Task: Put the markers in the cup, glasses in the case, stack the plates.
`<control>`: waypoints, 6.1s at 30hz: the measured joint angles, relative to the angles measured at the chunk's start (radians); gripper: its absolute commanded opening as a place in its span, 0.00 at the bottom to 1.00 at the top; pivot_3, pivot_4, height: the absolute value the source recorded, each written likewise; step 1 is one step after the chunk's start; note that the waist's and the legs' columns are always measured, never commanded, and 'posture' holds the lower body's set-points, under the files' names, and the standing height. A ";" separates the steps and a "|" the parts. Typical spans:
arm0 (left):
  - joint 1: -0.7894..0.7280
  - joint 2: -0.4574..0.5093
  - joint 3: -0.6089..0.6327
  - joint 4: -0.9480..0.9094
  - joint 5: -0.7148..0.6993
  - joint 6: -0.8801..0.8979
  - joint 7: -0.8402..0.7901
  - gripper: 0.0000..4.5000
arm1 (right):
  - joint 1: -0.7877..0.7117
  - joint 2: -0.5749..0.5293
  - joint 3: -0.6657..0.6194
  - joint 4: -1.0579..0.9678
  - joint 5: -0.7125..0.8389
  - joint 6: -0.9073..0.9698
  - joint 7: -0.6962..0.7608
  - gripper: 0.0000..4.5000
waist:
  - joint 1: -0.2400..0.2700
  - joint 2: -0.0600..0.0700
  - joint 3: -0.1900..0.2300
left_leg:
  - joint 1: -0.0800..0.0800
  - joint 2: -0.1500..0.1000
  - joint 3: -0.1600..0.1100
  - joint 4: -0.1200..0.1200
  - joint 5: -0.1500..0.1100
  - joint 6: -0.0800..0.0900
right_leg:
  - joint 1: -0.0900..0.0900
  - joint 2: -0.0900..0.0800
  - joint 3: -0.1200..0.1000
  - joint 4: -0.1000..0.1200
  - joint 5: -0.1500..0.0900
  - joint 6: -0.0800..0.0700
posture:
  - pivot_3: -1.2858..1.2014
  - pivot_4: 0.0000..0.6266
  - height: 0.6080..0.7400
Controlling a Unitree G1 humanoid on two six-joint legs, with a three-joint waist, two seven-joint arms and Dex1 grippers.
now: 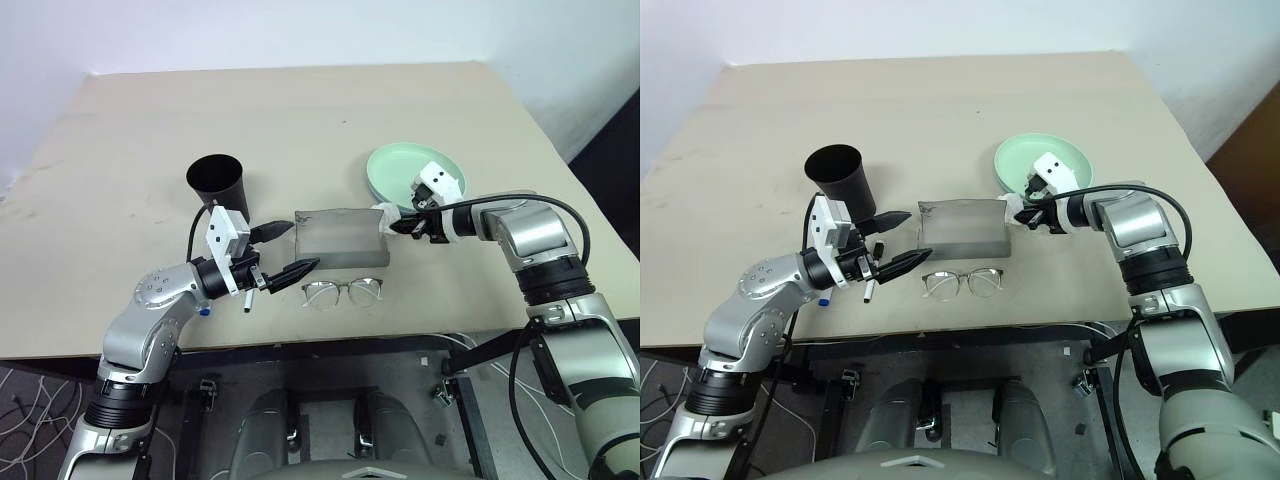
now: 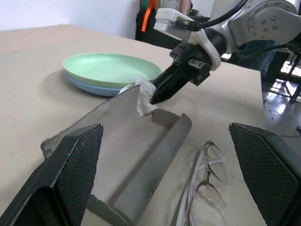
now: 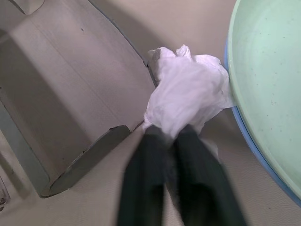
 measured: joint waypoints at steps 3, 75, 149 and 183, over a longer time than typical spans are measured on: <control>0.000 0.000 0.000 0.000 0.000 0.000 0.000 1.00 | -0.001 -0.007 -0.001 -0.002 0.002 0.000 0.003 0.01 | 0.000 0.000 0.000 | 0.000 0.000 0.000 0.000 0.000 0.000 | 0.000 0.000 0.000 0.000 0.000 0.000 | 0.52 0.24 0.70; 0.136 0.155 0.099 -0.087 -0.043 -0.004 -0.046 1.00 | -0.099 -0.008 -0.059 -0.186 0.281 0.169 0.262 0.99 | -0.002 0.001 0.001 | -0.002 0.000 0.001 -0.002 -0.002 -0.002 | -0.004 -0.001 0.002 -0.001 -0.001 -0.002 | 0.52 0.24 0.70; 0.157 0.149 0.087 -0.077 0.003 -0.046 -0.066 1.00 | -0.244 0.083 0.486 -0.008 -0.016 0.055 0.595 0.00 | -0.003 0.001 0.000 | -0.012 0.001 0.001 0.001 0.000 -0.002 | -0.013 0.000 0.000 0.000 0.003 -0.002 | 0.52 0.24 0.70; 0.189 0.148 0.100 -0.083 0.000 -0.049 -0.051 1.00 | -0.460 0.190 0.300 0.595 -0.111 -0.558 0.497 0.00 | -0.004 0.001 0.001 | -0.012 0.001 0.003 0.001 0.004 -0.004 | -0.014 0.003 0.001 0.003 0.003 -0.002 | 0.52 0.24 0.70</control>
